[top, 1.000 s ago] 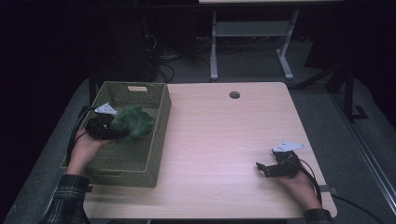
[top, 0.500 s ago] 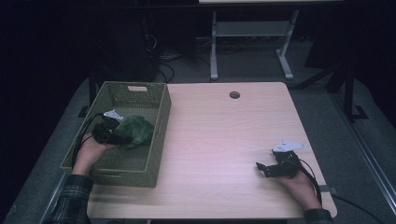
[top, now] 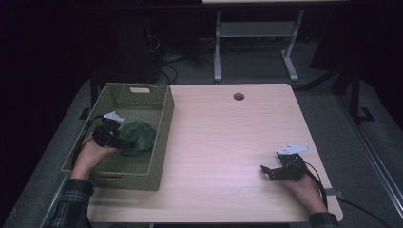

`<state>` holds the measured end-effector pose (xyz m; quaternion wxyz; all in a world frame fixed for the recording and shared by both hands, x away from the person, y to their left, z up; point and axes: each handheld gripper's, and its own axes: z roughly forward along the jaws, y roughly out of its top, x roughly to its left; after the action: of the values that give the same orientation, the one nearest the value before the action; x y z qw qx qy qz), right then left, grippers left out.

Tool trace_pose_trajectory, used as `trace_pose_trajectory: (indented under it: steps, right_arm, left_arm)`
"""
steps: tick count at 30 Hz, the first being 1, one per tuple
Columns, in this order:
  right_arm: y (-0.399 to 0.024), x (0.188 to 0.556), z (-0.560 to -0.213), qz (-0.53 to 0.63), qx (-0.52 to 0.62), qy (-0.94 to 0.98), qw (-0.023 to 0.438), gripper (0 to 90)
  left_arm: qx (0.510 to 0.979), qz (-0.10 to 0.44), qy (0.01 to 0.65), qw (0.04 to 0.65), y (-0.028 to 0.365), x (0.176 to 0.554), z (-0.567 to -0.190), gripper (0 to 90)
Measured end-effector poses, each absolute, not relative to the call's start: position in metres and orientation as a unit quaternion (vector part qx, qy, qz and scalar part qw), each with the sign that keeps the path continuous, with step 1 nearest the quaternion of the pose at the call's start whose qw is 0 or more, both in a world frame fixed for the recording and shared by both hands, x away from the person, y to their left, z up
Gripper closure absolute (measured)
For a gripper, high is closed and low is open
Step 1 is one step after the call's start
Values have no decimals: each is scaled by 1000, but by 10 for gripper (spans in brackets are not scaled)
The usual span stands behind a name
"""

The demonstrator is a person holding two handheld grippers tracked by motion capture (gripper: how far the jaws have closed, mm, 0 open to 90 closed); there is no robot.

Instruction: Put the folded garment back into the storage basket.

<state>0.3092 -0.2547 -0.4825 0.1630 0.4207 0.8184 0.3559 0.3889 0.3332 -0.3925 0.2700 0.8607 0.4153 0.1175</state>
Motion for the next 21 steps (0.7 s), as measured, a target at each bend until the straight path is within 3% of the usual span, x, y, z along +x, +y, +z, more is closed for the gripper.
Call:
trace_pose_trajectory:
  steps: [9, 21]
  right_arm:
    - [-255, 309, -482, 356, 420, 819, 163, 111]
    - [-255, 309, -482, 356, 421, 818, 163, 111]
  left_arm:
    - [846, 142, 422, 292, 332, 387, -378, 148]
    - [831, 157, 399, 354, 294, 379, -348, 145]
